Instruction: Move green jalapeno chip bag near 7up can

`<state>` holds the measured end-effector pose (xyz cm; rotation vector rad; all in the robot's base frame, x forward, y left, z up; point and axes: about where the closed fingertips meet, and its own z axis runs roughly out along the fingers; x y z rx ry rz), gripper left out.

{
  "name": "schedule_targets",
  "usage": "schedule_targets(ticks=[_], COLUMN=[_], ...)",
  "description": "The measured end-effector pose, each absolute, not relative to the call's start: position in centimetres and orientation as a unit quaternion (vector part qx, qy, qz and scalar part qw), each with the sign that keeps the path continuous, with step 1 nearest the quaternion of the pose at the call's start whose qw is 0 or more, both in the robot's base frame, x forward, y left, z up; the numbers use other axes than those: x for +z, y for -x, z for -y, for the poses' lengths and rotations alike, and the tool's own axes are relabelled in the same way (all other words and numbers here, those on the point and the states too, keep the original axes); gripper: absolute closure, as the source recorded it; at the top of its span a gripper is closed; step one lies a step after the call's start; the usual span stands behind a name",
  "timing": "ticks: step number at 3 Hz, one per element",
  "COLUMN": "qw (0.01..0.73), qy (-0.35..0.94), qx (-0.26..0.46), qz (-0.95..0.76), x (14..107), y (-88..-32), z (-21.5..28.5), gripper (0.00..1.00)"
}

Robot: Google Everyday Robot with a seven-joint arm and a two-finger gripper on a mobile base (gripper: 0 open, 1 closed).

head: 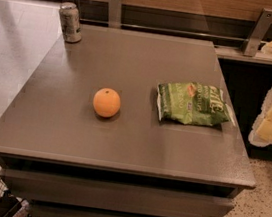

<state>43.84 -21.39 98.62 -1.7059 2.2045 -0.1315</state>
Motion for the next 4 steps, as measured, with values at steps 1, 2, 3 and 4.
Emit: schedule_targets(ticks=[1, 2, 3, 4], qw=[0.179, 0.216, 0.248, 0.278], qy=[0.602, 0.6, 0.594, 0.584], qx=[-0.041, 0.003, 0.055, 0.13], qz=[-0.777, -0.77, -0.763, -0.752], x=[98.5, 97.3, 95.1, 90.1], y=[-44.4, -48.7, -53.9, -57.8], z=[21.5, 21.8, 21.4, 20.0], gripper=[0.0, 0.0, 0.0, 0.0])
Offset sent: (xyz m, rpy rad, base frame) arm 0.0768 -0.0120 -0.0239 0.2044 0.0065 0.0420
